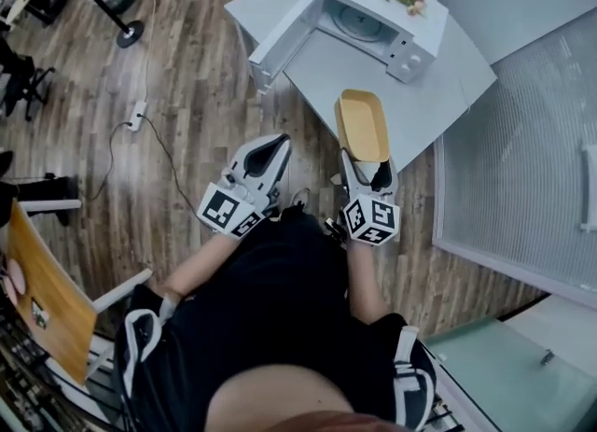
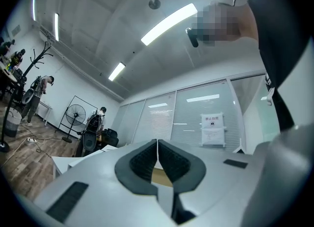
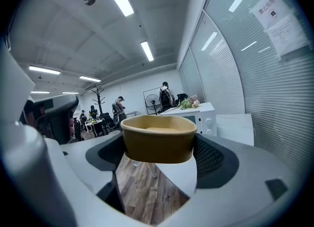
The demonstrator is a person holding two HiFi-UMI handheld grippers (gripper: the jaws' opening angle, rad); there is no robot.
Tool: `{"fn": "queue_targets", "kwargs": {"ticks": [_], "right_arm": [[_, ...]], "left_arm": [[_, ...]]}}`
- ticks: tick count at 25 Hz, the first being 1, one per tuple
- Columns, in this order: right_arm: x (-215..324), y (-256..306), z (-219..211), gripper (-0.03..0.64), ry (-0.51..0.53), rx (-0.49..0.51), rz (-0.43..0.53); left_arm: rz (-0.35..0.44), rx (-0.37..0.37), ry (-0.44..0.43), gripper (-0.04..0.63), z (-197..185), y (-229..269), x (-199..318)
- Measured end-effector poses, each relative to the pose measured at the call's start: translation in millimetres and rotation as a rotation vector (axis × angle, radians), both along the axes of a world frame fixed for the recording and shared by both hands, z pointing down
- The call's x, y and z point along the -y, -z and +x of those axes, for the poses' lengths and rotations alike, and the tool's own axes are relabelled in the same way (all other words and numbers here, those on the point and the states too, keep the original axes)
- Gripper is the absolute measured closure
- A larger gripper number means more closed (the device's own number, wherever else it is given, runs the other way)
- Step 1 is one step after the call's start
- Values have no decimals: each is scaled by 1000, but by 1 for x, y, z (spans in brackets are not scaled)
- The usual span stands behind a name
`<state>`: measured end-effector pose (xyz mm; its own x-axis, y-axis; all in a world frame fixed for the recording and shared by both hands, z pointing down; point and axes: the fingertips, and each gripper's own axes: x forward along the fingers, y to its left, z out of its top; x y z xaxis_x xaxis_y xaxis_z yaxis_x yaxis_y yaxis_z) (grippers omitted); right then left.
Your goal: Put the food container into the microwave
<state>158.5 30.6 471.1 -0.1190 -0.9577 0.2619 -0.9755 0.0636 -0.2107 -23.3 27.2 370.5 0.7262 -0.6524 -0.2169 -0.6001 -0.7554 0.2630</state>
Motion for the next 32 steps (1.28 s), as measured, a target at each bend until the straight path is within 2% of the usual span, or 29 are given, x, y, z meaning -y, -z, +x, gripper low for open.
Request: {"fn": "queue_targets", "kwargs": {"ticks": [4,10,19,25,32], "right_arm": [[50,-11,31,164,23,-6,-7],[116,-39,46,164,47,-39,-44],[257,-100,72,164,13,-110,-114],[360,-147,88,164,-26,-129,-145],[457,-197,108,164,-74,-150,-189]], "left_arm": [[-18,7,14,568,24,-5,31],[-24,6,14,568,46,-11,76],[12,-5,-20,568,83,-23,189],[-32,0,-42,568,99,-50,262],[-81,3,-67,568,114,-79,322]]}}
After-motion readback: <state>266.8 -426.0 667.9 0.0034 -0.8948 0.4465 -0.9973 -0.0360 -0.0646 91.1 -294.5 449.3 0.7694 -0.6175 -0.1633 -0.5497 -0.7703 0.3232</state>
